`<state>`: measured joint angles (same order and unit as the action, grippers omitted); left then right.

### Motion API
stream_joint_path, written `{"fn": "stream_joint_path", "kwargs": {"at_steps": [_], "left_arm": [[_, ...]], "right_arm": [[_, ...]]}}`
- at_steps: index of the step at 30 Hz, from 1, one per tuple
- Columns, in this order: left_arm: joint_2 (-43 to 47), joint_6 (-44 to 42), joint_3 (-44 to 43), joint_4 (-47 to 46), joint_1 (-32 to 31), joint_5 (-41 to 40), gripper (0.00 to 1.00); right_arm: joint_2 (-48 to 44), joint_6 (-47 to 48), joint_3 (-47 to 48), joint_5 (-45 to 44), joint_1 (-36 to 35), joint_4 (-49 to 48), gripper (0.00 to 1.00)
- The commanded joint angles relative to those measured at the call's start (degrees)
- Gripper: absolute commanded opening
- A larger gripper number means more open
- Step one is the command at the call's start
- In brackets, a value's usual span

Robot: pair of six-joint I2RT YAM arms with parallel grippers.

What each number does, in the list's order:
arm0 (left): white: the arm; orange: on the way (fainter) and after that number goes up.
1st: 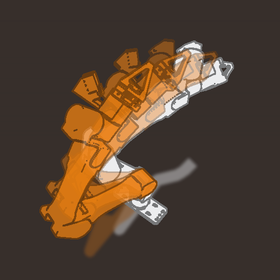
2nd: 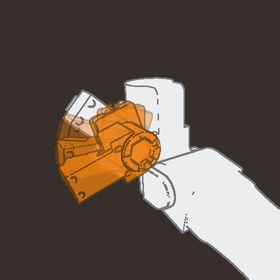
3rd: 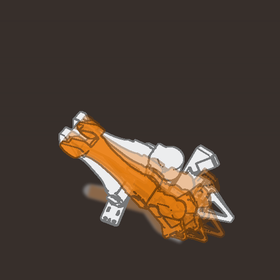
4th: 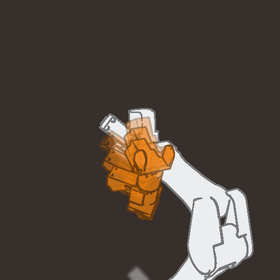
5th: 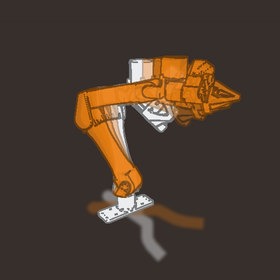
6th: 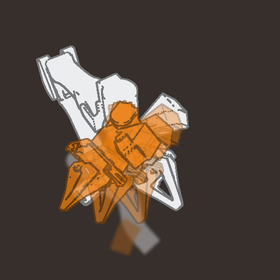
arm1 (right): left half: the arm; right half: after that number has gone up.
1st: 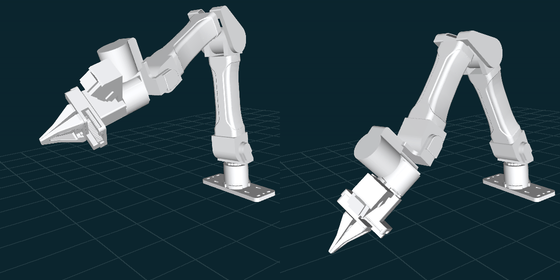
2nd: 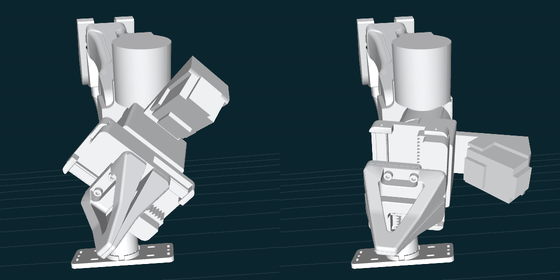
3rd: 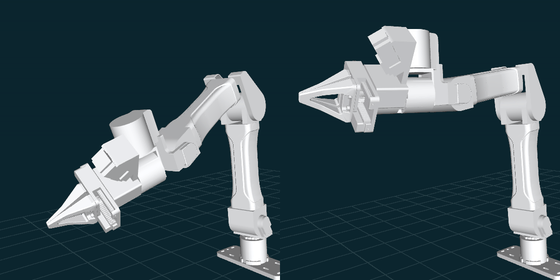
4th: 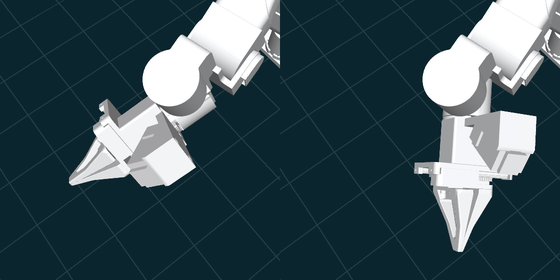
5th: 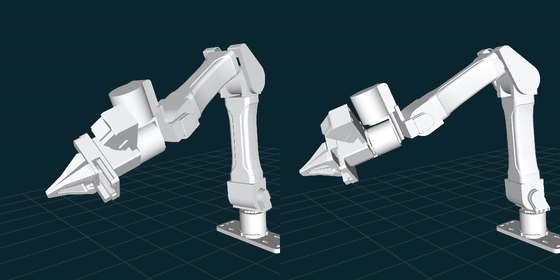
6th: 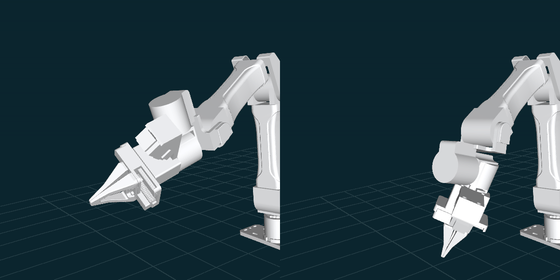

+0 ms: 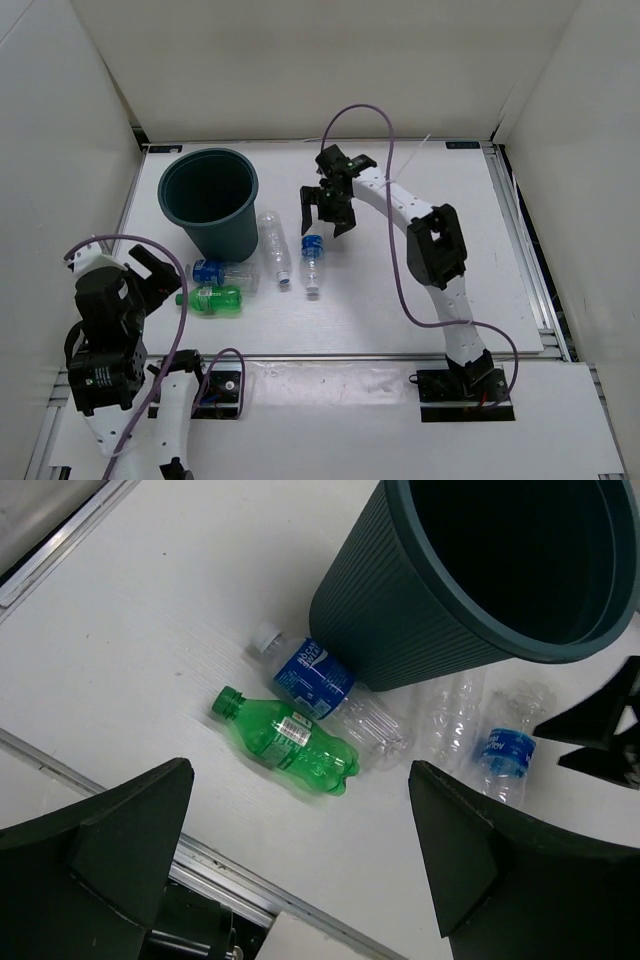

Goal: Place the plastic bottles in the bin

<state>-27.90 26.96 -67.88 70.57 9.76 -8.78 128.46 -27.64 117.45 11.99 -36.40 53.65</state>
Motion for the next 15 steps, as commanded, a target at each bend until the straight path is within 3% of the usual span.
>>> {"fn": "stream_joint_path", "kwargs": {"at_steps": [1, 5, 11, 15], "left_arm": [[-2.59, -2.00, -2.08, -2.10, -0.53, 1.74, 1.00], [-4.00, -2.61, -2.08, -0.78, -1.06, 1.22, 1.00], [-4.53, -3.14, -0.33, -0.78, -1.58, -0.10, 1.00], [-5.06, -2.00, -0.33, -1.48, -1.59, -0.71, 1.00]], "right_arm": [[3.80, 1.01, 2.26, 1.20, 0.02, -1.35, 1.00], [7.67, 1.01, 4.10, 1.72, 0.54, -1.35, 0.97], [6.99, 1.53, 3.49, 3.66, 1.68, -1.35, 0.59], [-1.53, 0.22, 0.60, 3.13, 2.30, -1.35, 0.51]]}}
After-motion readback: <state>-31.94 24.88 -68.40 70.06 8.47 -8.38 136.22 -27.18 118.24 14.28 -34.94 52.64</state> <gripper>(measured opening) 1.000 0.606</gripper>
